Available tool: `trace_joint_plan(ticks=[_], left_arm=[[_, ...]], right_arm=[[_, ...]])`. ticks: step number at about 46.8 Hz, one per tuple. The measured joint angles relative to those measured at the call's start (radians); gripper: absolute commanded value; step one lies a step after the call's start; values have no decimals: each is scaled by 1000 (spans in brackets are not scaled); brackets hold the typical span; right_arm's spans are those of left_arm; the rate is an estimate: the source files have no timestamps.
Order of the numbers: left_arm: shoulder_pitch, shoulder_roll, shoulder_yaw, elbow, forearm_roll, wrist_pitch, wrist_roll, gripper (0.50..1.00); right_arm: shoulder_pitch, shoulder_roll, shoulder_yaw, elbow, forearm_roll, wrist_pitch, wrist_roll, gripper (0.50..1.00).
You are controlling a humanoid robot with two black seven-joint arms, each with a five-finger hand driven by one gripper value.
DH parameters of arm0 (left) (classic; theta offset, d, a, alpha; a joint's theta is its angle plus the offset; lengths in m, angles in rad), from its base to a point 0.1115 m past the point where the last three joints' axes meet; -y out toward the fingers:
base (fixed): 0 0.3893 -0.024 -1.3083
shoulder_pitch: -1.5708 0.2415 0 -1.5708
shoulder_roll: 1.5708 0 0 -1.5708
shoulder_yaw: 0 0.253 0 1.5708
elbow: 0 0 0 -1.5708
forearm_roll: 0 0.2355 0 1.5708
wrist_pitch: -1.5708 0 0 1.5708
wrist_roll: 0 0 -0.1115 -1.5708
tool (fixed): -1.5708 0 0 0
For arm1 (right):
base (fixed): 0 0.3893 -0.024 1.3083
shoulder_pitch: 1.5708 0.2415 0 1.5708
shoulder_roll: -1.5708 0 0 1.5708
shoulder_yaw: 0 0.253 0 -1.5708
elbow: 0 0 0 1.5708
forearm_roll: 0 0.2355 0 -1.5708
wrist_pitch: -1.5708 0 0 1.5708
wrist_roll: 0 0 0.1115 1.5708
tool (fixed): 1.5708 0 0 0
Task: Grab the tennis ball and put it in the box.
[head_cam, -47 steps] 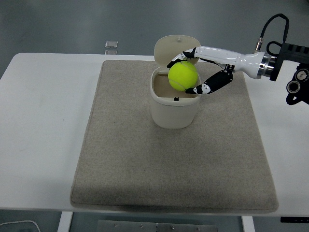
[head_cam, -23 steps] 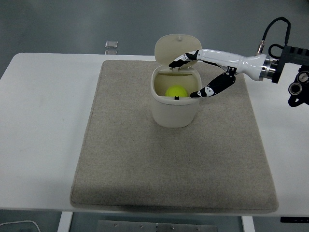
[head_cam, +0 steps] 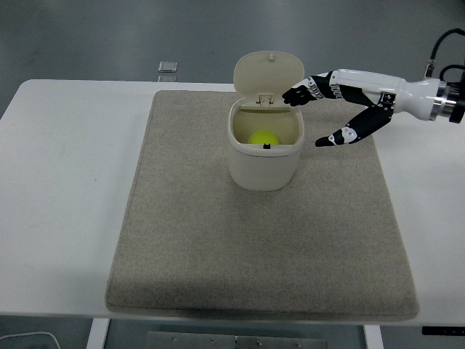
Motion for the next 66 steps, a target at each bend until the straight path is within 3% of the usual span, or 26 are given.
trace_joint_plan(ticks=[7,15,21,28,33,44,53,66], left_arm=[[0,0,0,0,0,1,0,992],[0,0,0,0,0,0,0,992],[0,0,0,0,0,0,0,992],[0,0,0,0,0,0,0,992],[0,0,0,0,0,0,0,992],[0,0,0,0,0,0,0,992],[0,0,0,0,0,0,0,992],[0,0,0,0,0,0,0,992]], right_arm=[[-23,-37,-12,-17,105,17,-2,860],[-75,-26,-1,-107,226,-3,-15,860],[-97,3,0,-186,397,-55,-85,860],[-102,65,2,-294,571,-72,-187,860],[-104,106,2,-348,664,-93,-227,860],[-147,155,46,-375,830,-166,-312,860],[-184,188,63,-407,970,-171,-407,860],[-196,191,63,-410,1102,-164,-457,862]])
